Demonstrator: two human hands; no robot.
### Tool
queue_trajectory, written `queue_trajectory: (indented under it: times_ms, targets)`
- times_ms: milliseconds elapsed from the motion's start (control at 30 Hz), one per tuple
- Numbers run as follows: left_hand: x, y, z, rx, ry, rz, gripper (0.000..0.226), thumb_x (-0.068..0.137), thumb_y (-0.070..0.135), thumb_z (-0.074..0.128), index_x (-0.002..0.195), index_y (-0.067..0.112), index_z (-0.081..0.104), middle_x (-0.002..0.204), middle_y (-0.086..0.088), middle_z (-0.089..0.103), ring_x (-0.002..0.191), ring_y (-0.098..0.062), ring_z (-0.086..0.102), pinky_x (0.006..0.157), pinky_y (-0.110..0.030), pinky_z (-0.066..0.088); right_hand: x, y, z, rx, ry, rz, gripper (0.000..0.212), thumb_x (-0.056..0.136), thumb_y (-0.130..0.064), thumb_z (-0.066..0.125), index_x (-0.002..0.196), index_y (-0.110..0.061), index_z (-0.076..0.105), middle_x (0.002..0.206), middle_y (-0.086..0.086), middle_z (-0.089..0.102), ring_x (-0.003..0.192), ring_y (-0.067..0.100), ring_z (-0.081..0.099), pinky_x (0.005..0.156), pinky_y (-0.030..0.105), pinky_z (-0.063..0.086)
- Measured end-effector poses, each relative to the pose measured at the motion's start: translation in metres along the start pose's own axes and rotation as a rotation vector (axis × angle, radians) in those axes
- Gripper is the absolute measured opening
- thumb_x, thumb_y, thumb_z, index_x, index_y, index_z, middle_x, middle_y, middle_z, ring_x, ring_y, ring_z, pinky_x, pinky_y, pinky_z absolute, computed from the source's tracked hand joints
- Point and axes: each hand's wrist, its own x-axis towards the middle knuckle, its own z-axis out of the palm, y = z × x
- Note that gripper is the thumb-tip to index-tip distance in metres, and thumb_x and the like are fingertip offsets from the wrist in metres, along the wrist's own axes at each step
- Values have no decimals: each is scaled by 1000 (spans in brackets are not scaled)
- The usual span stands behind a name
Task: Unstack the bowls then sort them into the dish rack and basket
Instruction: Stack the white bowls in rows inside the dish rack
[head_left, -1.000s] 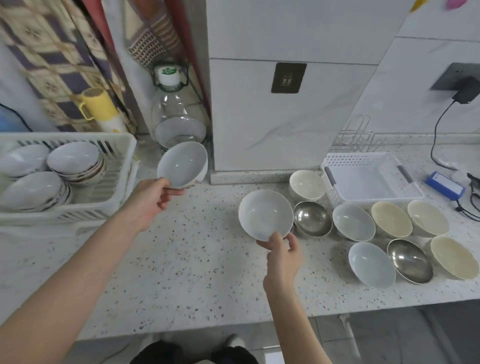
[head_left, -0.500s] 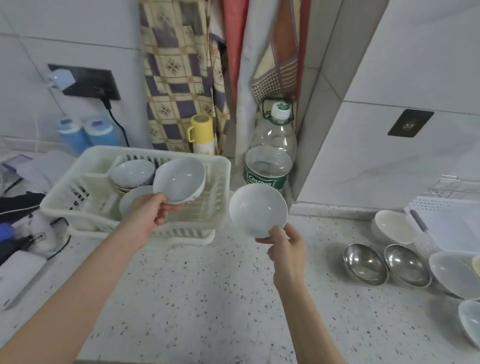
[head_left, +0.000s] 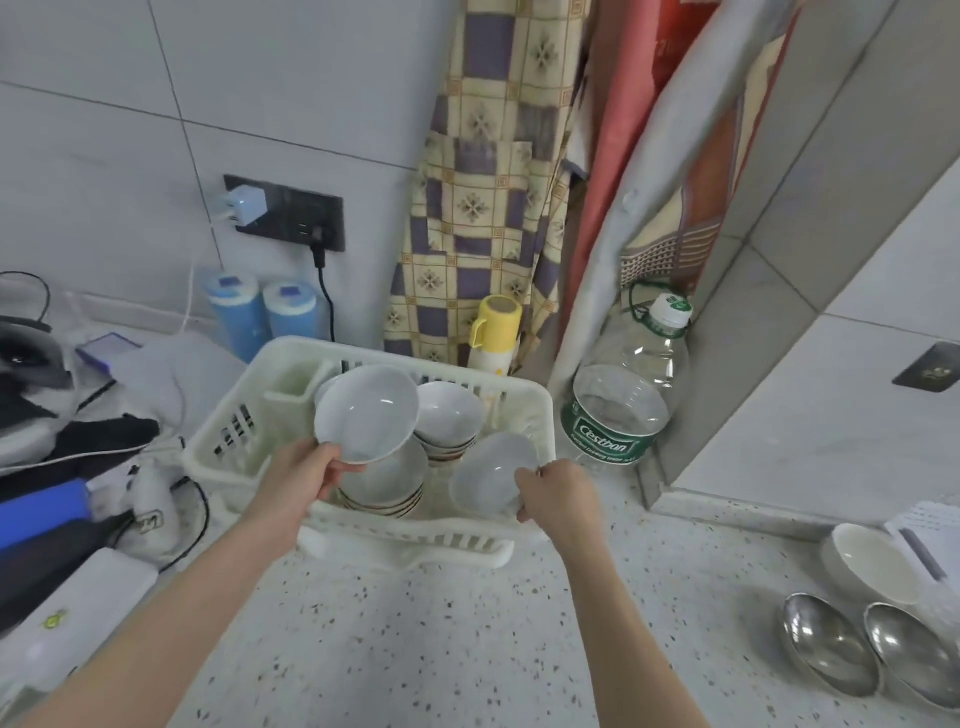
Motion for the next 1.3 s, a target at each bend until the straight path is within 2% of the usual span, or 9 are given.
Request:
queue_trajectory:
  times_ms: [167, 300, 433, 600, 733, 867, 967, 1067, 1300]
  targets:
    - [5, -2, 2, -47, -3, 25, 18, 93, 6, 51, 80, 0, 62, 62, -7, 63, 57, -18, 38, 58, -30, 31, 18, -13, 7, -182, -69, 19, 17, 81, -20, 47, 73, -6, 55, 64, 6, 74, 42, 10, 43, 42, 20, 34]
    - [10, -1, 5, -55, -6, 30, 19, 92, 4, 50, 77, 2, 61, 58, -2, 62, 54, -14, 40, 55, -26, 32, 27, -19, 17, -295, -141, 45, 9, 78, -19, 45, 77, -11, 48, 52, 2, 68, 47, 12, 46, 44, 20, 36]
    - [18, 0, 2, 39, -29, 58, 23, 91, 10, 54, 69, 14, 57, 51, 7, 54, 54, -13, 45, 54, -24, 35, 34, -18, 31, -341, -207, 80, 6, 76, -16, 46, 81, -11, 46, 49, 1, 65, 56, 15, 54, 52, 23, 43]
    - [28, 3, -2, 188, -49, 146, 16, 91, 12, 55, 87, 23, 66, 59, 6, 61, 55, -7, 56, 49, -18, 40, 37, -11, 42, -322, -239, 93, 9, 75, -4, 46, 72, -11, 49, 49, -1, 61, 50, 11, 56, 43, 17, 38]
    - [36, -2, -2, 173, -75, 112, 16, 92, 10, 55, 86, 19, 66, 53, 16, 63, 50, 5, 58, 44, -8, 38, 39, -11, 49, -386, -261, 97, 15, 82, -8, 43, 95, -10, 50, 71, 0, 53, 62, 12, 50, 47, 23, 36]
    - [38, -3, -5, 152, -55, 101, 16, 92, 12, 55, 85, 20, 67, 58, 10, 61, 59, -6, 58, 52, -16, 41, 43, -11, 49, -458, -319, 85, 31, 87, -8, 42, 116, -7, 51, 75, -1, 50, 73, 16, 53, 56, 23, 40]
    - [40, -4, -6, 132, -23, 96, 19, 92, 12, 55, 79, 20, 66, 57, 9, 58, 58, -8, 55, 53, -18, 39, 44, -9, 49, -556, -259, 57, 16, 89, -11, 50, 105, -10, 54, 84, 1, 59, 88, 22, 61, 68, 28, 50]
    - [40, -3, -6, 136, -19, 96, 21, 92, 13, 55, 77, 22, 65, 49, 14, 59, 48, 2, 53, 50, -15, 37, 42, -3, 50, -667, -135, 27, 17, 91, -18, 58, 107, -12, 59, 106, 3, 66, 98, 21, 66, 68, 26, 49]
    - [39, -1, -5, 149, -22, 82, 21, 92, 14, 55, 75, 21, 64, 48, 16, 61, 58, -9, 51, 55, -20, 38, 38, 5, 53, -647, -65, 19, 21, 88, -15, 58, 109, -13, 56, 86, -1, 53, 87, 20, 63, 66, 26, 48]
